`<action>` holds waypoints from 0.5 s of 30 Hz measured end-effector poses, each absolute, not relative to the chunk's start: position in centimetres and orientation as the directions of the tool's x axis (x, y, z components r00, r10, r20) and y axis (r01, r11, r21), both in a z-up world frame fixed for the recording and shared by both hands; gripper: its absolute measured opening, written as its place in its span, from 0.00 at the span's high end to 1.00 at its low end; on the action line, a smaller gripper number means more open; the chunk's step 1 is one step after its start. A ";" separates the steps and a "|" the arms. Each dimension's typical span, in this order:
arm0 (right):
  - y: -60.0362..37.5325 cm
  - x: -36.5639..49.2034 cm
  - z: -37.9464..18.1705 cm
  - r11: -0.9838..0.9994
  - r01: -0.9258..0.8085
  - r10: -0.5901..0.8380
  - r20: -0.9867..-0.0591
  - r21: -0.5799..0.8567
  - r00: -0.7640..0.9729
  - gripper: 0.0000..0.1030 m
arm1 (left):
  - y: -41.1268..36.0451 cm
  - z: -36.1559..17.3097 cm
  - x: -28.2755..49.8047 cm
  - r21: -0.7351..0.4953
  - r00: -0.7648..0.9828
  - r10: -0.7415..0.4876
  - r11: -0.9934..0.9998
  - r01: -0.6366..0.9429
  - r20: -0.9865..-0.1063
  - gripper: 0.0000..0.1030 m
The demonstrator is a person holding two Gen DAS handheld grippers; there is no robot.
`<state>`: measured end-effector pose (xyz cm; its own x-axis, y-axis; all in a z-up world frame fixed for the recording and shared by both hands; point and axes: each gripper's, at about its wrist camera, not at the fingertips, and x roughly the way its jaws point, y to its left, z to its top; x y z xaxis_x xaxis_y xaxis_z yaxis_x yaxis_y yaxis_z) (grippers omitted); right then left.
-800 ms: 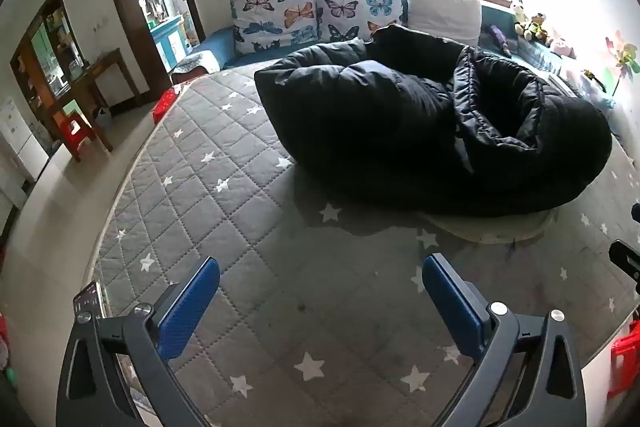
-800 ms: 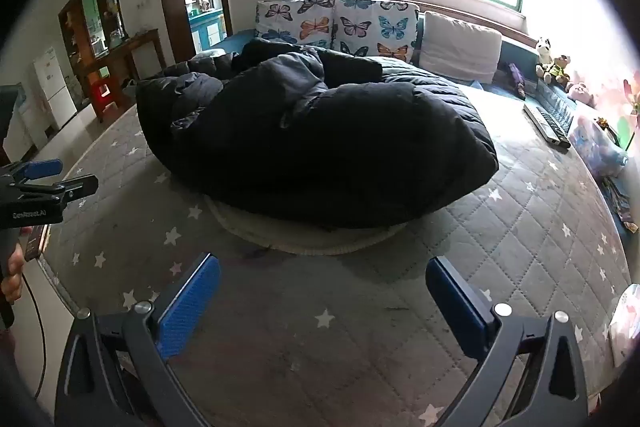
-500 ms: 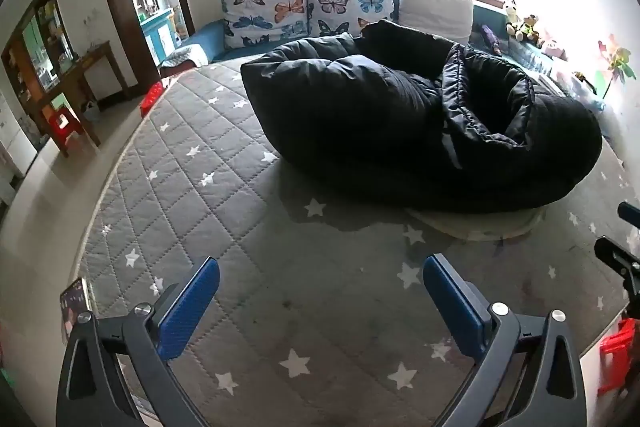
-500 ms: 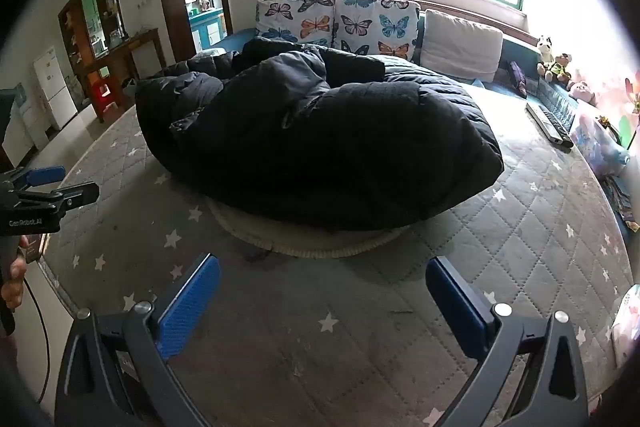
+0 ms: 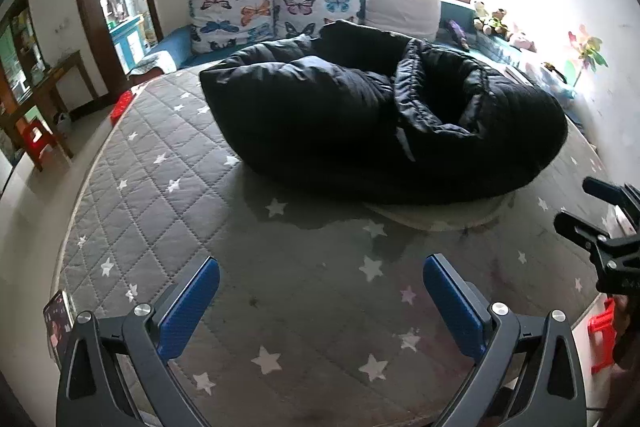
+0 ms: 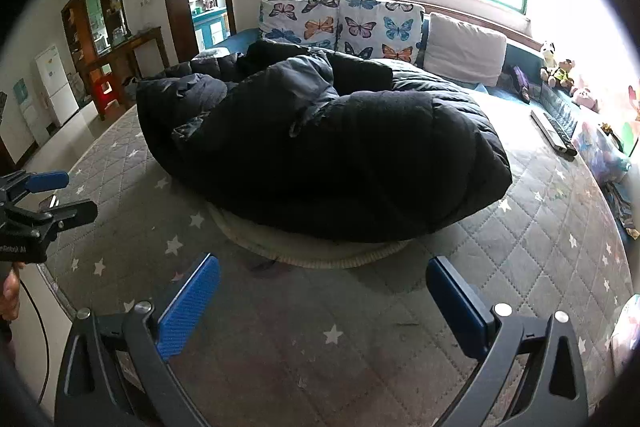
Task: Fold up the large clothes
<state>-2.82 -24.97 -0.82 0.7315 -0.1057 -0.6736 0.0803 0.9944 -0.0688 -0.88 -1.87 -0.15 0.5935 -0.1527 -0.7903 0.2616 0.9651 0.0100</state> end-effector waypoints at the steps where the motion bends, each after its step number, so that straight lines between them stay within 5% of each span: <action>1: -24.9 -2.8 -0.9 0.994 0.081 -0.110 -0.674 -0.074 0.730 0.00 | -1.9 -0.1 -1.0 0.014 0.599 -0.153 0.964 0.266 -0.786 0.00; 15: -24.5 -2.3 -1.0 0.994 0.075 -0.110 -0.681 -0.080 0.724 0.00 | -1.6 -0.4 -0.5 0.032 0.596 -0.123 0.970 0.242 -0.794 0.00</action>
